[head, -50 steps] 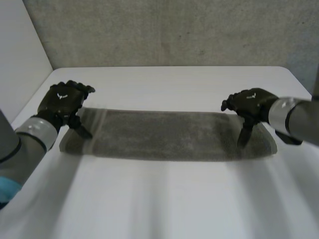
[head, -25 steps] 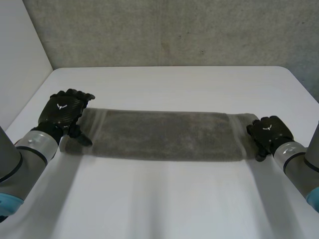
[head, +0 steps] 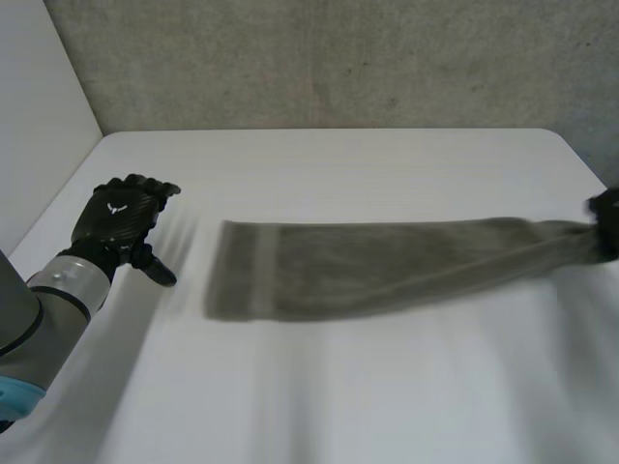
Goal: Fold the towel.
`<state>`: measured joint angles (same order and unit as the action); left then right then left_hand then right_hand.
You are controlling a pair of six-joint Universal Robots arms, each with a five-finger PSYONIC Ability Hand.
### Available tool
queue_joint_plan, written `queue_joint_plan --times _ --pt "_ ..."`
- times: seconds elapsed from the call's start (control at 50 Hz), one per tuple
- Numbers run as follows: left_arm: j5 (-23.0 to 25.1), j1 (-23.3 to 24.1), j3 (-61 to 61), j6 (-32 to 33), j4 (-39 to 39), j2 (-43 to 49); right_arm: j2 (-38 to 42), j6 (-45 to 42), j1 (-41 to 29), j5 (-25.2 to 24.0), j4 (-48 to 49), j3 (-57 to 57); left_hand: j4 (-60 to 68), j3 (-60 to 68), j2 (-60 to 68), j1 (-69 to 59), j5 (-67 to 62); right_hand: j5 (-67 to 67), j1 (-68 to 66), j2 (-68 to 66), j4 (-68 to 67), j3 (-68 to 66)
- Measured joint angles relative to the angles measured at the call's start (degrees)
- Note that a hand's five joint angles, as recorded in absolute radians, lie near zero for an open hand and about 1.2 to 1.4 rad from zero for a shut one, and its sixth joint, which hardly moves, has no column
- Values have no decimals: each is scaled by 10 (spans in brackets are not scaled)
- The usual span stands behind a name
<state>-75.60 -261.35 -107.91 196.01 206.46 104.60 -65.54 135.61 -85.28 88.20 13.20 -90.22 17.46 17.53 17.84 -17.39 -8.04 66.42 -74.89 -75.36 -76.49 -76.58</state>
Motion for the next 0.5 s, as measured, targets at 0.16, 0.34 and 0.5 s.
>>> queue_joint_plan --times 0.16,0.34,0.5 --pt "-1 0 1 0 2 -1 -15 -41 -90 66 2 94 0 0 0 0 0 0 -3 -3 0 -1" --pt "-1 1 -2 0 7 1 34 -20 -396 63 40 117 0 0 0 0 0 0 -3 -9 0 -5" --pt "-1 1 -3 1 7 2 113 -52 -518 59 52 89 0 0 0 0 0 -577 548 562 555 561"
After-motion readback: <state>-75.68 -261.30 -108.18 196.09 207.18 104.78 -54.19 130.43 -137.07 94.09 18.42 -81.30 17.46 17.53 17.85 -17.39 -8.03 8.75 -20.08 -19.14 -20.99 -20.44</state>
